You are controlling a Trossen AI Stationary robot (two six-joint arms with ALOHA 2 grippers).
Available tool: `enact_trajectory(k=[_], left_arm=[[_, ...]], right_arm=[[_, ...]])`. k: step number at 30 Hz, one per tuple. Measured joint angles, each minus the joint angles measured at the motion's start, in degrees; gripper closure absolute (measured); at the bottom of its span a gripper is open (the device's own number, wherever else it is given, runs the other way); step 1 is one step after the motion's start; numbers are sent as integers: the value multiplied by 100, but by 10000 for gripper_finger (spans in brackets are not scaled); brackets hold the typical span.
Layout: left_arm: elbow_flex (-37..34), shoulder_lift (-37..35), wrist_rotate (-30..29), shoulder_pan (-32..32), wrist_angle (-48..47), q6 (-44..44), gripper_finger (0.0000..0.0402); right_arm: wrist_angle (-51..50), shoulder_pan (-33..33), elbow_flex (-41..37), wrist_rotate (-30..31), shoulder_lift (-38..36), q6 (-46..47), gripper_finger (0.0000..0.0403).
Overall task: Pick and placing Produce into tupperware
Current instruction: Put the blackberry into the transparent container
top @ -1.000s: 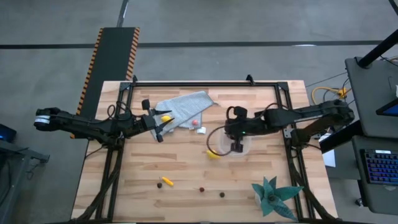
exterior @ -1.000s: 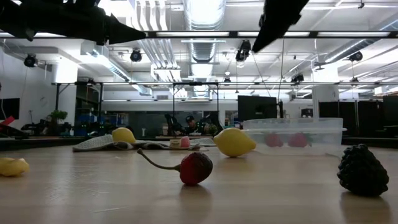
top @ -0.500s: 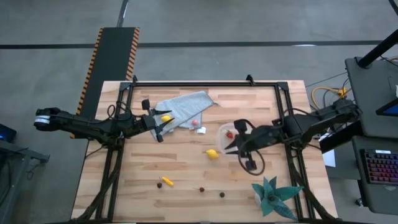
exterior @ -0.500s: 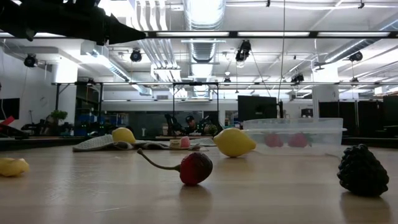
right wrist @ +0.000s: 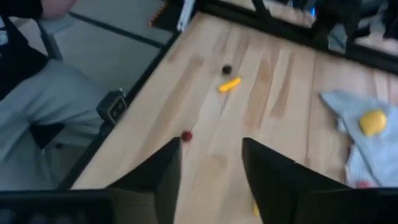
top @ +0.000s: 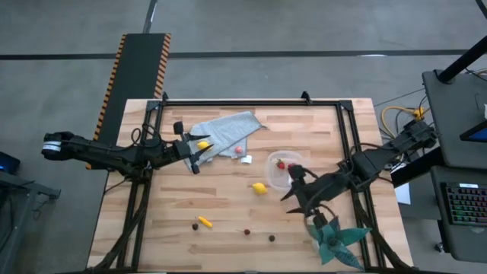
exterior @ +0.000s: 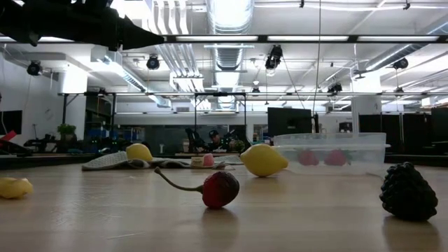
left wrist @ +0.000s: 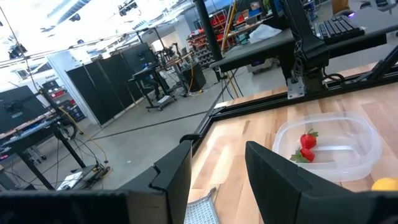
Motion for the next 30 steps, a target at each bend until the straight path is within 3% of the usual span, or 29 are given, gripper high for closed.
enact_trajectory(k=[5,9,17,30], left_arm=[[12,1,2,1,-4,0,265],[28,-1,1,0,1,0,265],[28,-1,0,-1,0,1,265],[-7,-1,2,1,-2,-11,265]], right_arm=[[-1433,6,1110,-90,905,217,173],[-2755,5,2328,-124,1766,284,150],[-4106,-18,4440,-228,3175,692,157],[-5249,-20,5897,-560,4750,2175,160]])
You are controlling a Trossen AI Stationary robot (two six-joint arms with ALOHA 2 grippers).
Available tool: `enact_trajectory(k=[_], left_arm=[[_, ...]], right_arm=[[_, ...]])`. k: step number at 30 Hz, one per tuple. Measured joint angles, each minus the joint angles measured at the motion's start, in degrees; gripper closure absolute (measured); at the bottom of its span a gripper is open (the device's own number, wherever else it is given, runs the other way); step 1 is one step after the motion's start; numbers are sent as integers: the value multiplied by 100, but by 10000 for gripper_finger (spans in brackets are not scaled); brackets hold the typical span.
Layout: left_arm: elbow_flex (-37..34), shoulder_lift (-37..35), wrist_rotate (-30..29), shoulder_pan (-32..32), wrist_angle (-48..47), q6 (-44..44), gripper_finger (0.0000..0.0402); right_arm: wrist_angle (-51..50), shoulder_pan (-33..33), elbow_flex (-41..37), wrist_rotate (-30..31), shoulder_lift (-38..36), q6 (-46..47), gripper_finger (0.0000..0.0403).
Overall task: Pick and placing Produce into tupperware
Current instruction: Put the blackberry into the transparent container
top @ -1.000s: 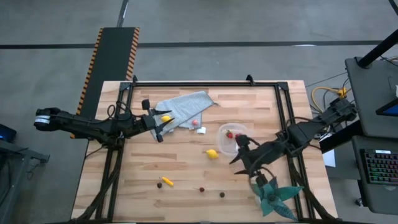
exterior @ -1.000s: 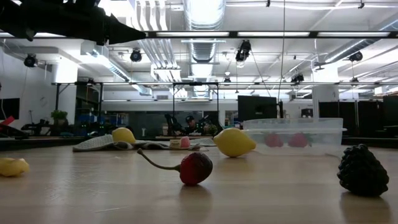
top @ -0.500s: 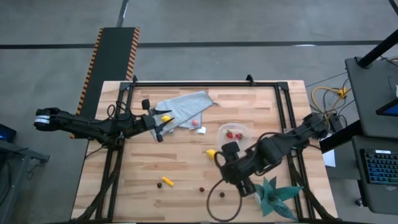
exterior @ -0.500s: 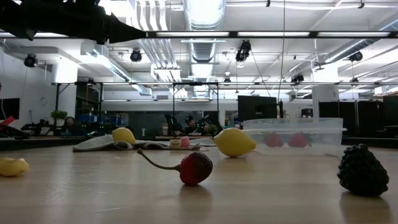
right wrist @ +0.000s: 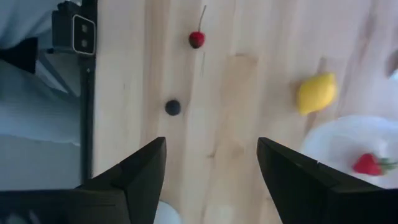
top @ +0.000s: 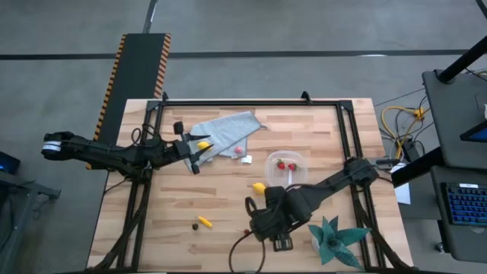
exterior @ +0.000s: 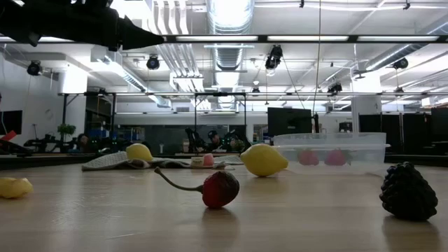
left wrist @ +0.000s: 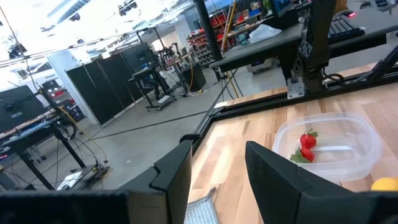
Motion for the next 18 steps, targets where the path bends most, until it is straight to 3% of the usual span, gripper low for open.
enact_trajectory(k=[18], left_arm=[[-35,-1,0,-2,-6,-9,265]], right_arm=[[157,39,52,-328,750,1686,159]])
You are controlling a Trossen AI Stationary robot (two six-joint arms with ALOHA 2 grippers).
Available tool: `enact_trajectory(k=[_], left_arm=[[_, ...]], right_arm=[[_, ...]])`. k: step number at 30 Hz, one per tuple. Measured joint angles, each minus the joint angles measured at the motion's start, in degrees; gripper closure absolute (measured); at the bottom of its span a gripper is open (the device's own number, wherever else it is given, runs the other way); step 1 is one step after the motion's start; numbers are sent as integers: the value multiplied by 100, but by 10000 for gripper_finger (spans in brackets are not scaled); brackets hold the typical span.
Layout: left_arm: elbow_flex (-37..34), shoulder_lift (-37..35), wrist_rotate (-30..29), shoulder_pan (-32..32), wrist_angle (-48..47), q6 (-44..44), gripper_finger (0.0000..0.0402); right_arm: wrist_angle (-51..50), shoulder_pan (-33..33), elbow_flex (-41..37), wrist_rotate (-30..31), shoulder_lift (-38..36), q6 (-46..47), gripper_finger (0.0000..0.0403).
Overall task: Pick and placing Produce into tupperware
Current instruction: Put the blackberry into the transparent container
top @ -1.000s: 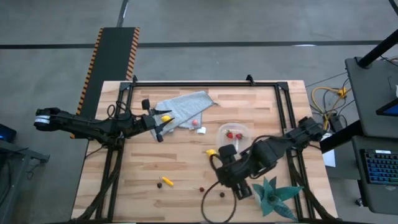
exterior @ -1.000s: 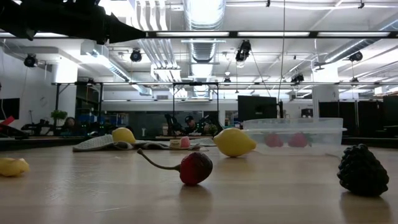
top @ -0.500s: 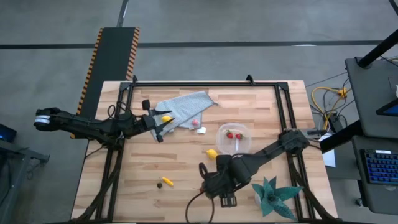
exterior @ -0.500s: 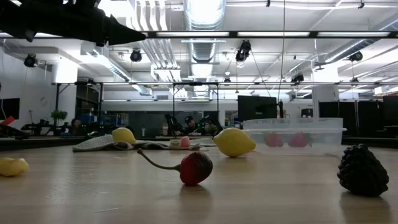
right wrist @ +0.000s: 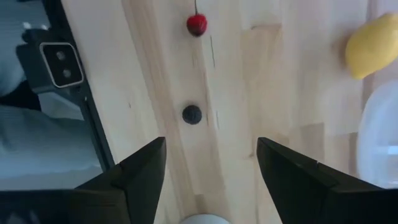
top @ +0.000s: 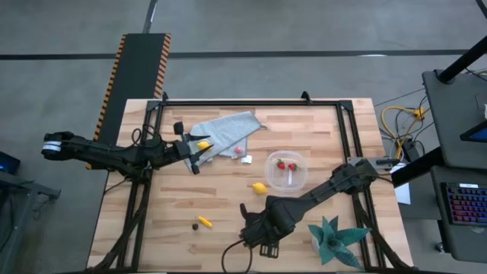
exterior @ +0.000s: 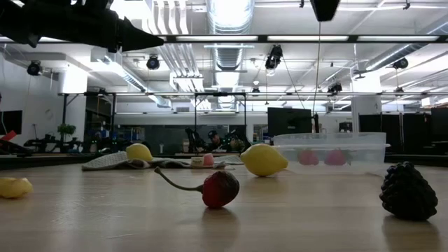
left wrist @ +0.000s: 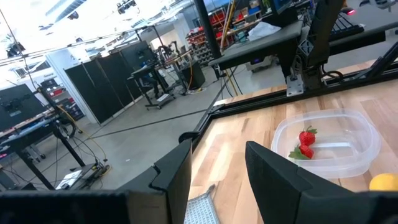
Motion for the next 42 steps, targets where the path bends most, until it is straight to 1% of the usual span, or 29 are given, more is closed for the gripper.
enact_trajectory(k=[9,15,21,24,27,32,42], left_arm=[[0,0,0,0,6,0,265],[24,0,0,0,13,0,265],[24,1,0,0,8,0,265],[26,2,0,2,10,0,265],[26,0,0,0,10,0,265],[26,0,0,0,10,0,265],[26,0,0,0,8,0,265]], right_arm=[[191,204,-23,0,444,107,159],[253,319,-34,198,778,165,163],[241,440,-40,350,1017,-39,165],[244,469,-94,352,1072,-98,164],[244,469,-203,511,1074,-70,166],[384,472,-383,595,1072,-17,166],[692,489,-650,468,1072,41,169]])
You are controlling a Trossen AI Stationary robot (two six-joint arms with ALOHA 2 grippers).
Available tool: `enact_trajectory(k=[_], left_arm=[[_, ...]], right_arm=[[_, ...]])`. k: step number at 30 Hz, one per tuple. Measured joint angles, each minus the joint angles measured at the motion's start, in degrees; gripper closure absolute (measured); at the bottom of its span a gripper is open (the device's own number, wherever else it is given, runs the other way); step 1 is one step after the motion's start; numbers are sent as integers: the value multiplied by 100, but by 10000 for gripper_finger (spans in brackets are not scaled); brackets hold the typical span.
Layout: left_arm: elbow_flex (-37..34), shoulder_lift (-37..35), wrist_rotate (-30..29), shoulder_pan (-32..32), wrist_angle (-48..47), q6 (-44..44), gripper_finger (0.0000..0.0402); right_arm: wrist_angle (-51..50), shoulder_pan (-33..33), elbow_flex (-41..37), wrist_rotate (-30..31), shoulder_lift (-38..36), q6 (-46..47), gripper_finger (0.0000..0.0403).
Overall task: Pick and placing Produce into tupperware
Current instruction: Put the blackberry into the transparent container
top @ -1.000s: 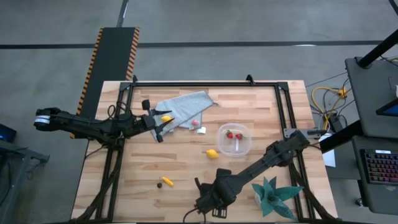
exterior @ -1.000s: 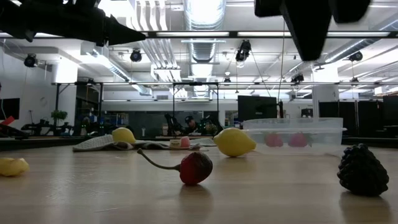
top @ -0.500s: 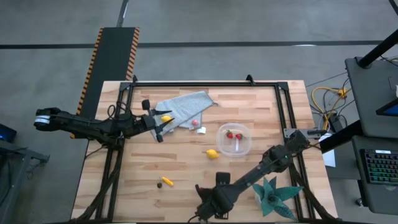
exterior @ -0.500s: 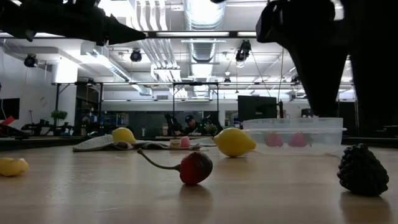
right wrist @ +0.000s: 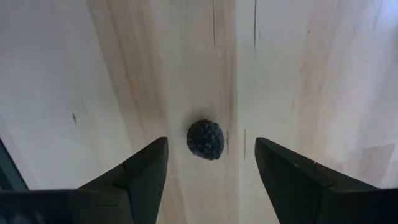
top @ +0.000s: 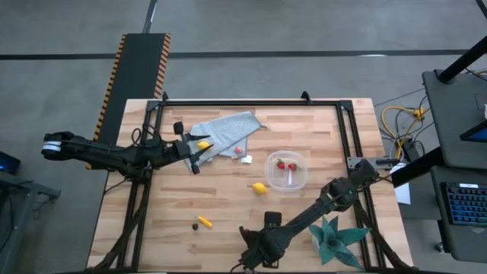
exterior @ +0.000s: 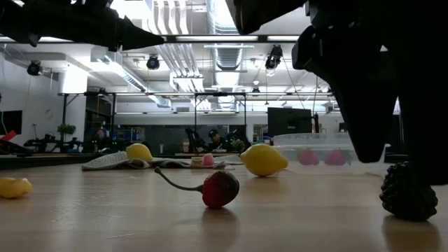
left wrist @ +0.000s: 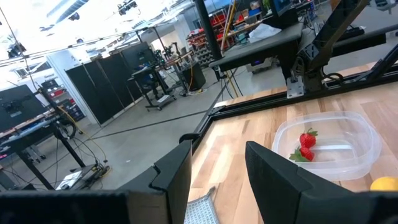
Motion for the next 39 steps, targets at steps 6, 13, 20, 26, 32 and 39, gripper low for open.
enact_trajectory(k=[6,13,20,26,32,39], left_arm=[[0,1,0,2,2,0,265],[0,1,0,1,0,0,265],[0,0,0,2,0,0,265],[0,0,2,0,0,0,265],[0,0,2,0,-2,0,265],[0,0,2,1,-2,0,265]], right_arm=[[177,37,-105,-33,0,-2,170],[197,61,-194,-31,-9,26,170],[358,63,-468,-182,-9,121,170],[332,61,-481,-199,-15,129,170],[335,61,-481,-191,-15,124,172],[343,61,-481,-186,-15,59,174]])
